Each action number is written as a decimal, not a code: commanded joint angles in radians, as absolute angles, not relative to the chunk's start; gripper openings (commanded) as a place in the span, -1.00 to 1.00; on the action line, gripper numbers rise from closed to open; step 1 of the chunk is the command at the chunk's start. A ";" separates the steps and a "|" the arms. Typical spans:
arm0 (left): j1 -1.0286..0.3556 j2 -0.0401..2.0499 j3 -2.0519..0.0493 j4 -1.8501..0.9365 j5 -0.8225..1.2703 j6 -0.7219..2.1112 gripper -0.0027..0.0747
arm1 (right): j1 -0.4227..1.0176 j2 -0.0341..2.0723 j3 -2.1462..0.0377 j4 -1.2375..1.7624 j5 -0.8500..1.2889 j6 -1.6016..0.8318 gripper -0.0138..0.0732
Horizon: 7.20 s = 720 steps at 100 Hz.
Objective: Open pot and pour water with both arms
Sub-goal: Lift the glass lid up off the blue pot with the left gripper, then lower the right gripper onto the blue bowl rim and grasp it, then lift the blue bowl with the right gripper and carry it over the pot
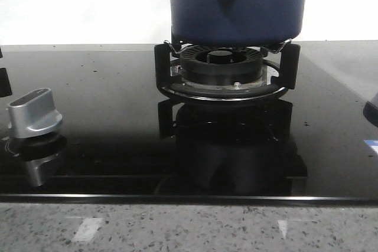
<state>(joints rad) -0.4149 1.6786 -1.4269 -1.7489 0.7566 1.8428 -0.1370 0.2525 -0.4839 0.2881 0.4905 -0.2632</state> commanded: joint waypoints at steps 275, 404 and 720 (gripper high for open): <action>-0.161 1.548 -1.466 -1.553 0.942 1.559 -0.10 | -0.455 1.501 -1.382 0.181 1.218 0.204 -0.18; -0.161 1.548 -1.466 -1.553 0.869 1.559 -0.10 | -0.413 1.511 -1.806 0.343 1.308 0.202 -0.83; -0.055 1.548 -1.466 -1.568 0.824 1.559 -0.10 | 0.312 1.630 -1.910 -0.305 0.876 0.168 -0.83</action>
